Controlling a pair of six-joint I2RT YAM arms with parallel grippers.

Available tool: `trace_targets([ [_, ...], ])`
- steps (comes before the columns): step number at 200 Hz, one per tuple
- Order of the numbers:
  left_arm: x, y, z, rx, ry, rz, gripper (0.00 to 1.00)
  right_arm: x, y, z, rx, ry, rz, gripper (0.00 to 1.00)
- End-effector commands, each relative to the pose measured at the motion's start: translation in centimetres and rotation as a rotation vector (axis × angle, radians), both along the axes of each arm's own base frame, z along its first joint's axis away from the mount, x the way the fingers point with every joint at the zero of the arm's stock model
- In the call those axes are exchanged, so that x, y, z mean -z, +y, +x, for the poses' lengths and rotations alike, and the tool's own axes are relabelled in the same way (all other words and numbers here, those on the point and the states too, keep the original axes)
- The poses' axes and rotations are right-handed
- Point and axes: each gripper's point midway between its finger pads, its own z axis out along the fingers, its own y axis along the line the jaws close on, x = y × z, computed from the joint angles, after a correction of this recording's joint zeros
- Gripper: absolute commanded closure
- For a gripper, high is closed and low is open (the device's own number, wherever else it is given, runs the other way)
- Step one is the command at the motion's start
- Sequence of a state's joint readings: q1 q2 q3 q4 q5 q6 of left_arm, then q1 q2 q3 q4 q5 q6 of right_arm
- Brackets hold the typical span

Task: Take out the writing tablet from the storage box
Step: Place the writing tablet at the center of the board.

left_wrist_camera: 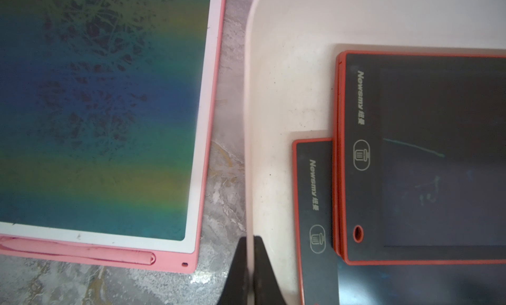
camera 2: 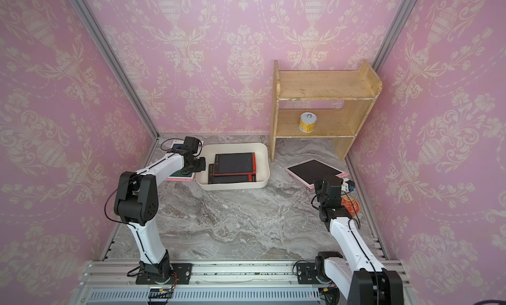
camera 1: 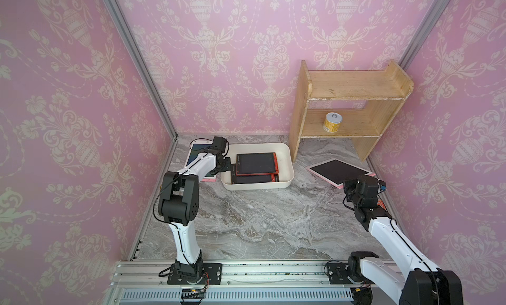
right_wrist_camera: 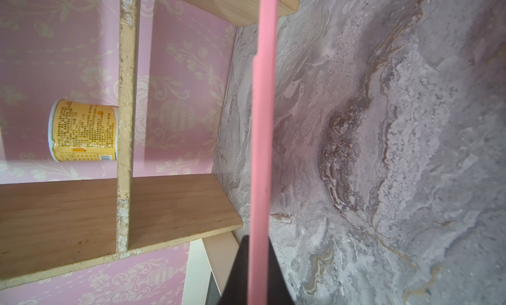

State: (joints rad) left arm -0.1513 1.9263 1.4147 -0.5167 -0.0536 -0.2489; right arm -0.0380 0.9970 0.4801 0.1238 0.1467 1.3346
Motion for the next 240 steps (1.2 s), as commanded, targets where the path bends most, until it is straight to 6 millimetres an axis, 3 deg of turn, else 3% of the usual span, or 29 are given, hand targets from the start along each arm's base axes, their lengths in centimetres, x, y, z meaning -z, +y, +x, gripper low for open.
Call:
trace_targets([
  [1,0.8,0.4,-0.5,-0.011,0.033,0.002,0.98,0.1,-0.5,0.1,0.035,-0.016,0.012,1.0],
  [80,0.8,0.5,-0.6,-0.008,0.033,0.006,1.0,3.0,-0.7,-0.7,0.07,0.098,0.046,0.79],
  [162,0.8,0.5,-0.6,-0.005,0.035,0.008,1.0,5.0,-1.1,-1.1,0.108,0.164,0.051,0.75],
  [240,1.0,0.5,-0.6,-0.005,0.037,0.008,1.0,7.0,-1.4,-1.7,0.145,0.213,0.072,0.78],
])
